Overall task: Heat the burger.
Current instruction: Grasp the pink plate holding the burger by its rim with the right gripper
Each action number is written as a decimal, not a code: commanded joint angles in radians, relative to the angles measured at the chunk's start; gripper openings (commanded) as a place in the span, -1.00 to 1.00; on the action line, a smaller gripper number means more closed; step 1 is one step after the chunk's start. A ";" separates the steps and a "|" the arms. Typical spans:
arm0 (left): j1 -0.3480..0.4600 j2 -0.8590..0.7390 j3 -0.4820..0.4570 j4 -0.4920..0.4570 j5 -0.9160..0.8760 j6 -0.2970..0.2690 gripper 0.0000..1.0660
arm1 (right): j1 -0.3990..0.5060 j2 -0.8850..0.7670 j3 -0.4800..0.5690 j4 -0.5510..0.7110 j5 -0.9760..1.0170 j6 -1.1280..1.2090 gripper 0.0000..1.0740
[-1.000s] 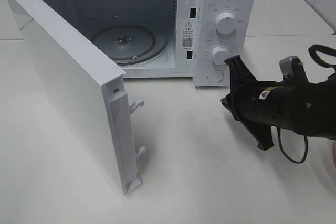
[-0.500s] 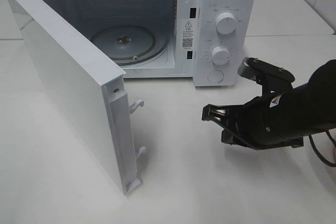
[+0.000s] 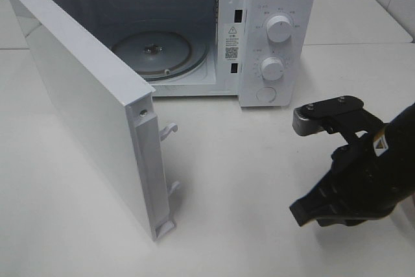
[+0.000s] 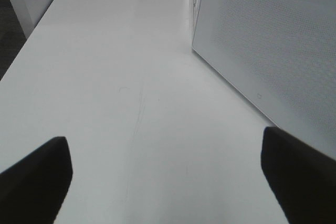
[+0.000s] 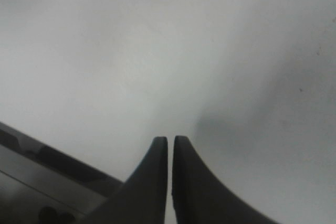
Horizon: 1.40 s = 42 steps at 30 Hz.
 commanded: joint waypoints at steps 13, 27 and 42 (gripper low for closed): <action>-0.003 -0.020 0.001 0.001 -0.015 -0.001 0.68 | -0.280 -0.246 -0.004 -0.227 0.264 0.022 -0.76; -0.003 -0.020 0.001 0.001 -0.015 -0.001 0.68 | -0.441 -0.256 -0.003 -0.303 0.182 0.031 0.69; -0.003 -0.020 0.001 0.001 -0.015 -0.001 0.68 | -0.465 0.027 0.001 -0.338 0.039 0.071 0.69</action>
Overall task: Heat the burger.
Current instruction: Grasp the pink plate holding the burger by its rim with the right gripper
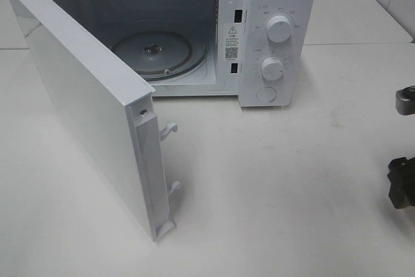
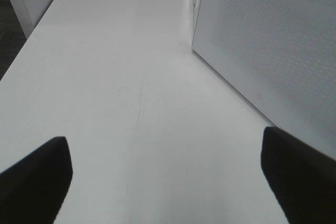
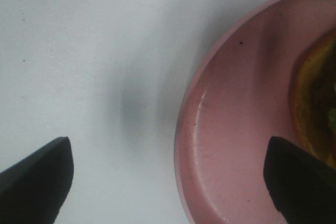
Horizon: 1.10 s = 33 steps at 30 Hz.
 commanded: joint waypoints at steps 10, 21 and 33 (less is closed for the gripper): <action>-0.003 -0.020 0.001 0.001 -0.015 -0.001 0.68 | -0.059 0.168 0.001 -0.019 -0.106 0.019 0.63; -0.003 -0.020 0.001 0.001 -0.015 -0.001 0.68 | -0.067 0.258 0.001 -0.020 -0.151 0.019 0.54; -0.003 -0.020 0.001 0.001 -0.015 -0.001 0.68 | -0.067 0.258 0.001 -0.073 -0.161 0.065 -0.44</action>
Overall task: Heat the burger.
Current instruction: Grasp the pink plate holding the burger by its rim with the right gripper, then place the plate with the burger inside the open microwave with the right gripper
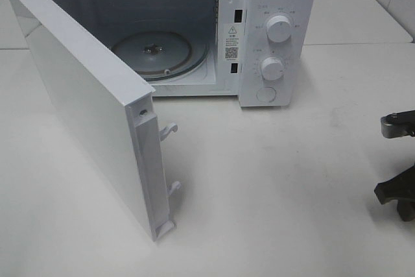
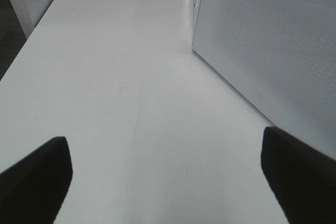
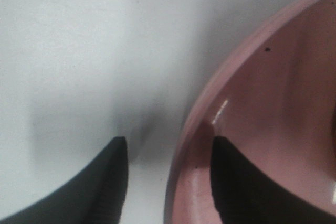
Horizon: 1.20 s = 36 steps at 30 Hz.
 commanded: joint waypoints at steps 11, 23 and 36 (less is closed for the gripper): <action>-0.003 -0.020 0.001 0.001 -0.015 -0.001 0.68 | -0.004 0.002 0.002 -0.044 0.005 0.058 -1.00; -0.003 -0.020 0.001 0.001 -0.015 -0.001 0.68 | 0.014 0.000 -0.033 -0.093 0.090 0.189 -1.00; -0.003 -0.020 0.001 0.001 -0.015 -0.001 0.68 | 0.154 -0.025 -0.055 -0.285 0.227 0.387 -1.00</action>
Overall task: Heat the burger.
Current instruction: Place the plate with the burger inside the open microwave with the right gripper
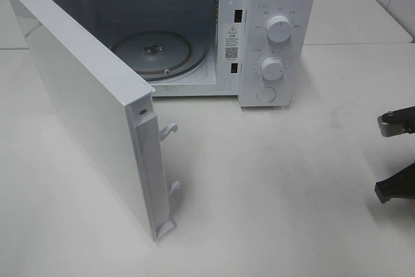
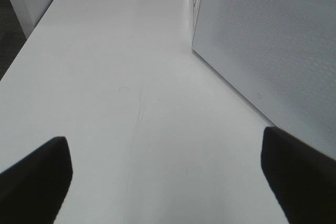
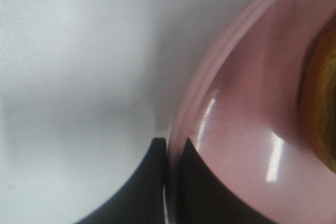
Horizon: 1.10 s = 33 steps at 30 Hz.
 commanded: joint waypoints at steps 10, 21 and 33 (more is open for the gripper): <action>-0.003 -0.020 0.001 0.001 -0.015 -0.001 0.68 | 0.118 -0.075 -0.011 -0.144 0.149 0.141 -1.00; -0.003 -0.020 0.001 0.001 -0.015 -0.001 0.68 | 0.222 -0.161 -0.004 -0.163 0.257 0.141 -1.00; -0.003 -0.020 0.001 0.001 -0.015 -0.001 0.68 | 0.390 -0.276 -0.004 -0.169 0.373 0.119 -1.00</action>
